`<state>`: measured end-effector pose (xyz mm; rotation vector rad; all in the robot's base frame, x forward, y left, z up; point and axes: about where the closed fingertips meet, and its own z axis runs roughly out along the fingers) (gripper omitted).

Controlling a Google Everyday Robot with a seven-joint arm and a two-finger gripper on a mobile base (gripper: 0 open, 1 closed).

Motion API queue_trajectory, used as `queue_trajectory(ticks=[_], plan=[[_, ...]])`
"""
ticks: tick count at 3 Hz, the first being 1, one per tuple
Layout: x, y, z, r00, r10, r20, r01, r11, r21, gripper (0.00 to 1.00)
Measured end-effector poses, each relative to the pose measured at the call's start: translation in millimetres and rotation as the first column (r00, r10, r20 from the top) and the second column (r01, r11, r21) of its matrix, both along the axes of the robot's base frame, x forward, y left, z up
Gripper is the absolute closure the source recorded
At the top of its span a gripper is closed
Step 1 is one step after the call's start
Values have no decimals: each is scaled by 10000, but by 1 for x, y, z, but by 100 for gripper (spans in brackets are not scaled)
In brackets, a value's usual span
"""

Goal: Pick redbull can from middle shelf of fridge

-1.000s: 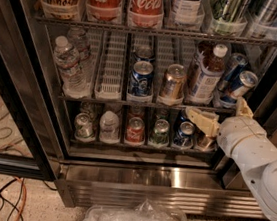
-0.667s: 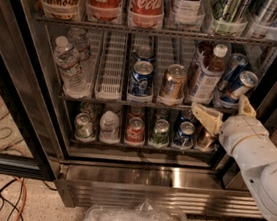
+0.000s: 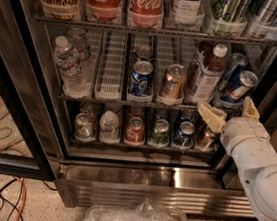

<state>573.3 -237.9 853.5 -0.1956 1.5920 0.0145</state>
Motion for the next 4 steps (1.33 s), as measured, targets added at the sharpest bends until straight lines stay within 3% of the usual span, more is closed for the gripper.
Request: queue_trajectory(ticks=[4], plan=[[24,-9,-1,9935,-934,646,869,9915,963,30]])
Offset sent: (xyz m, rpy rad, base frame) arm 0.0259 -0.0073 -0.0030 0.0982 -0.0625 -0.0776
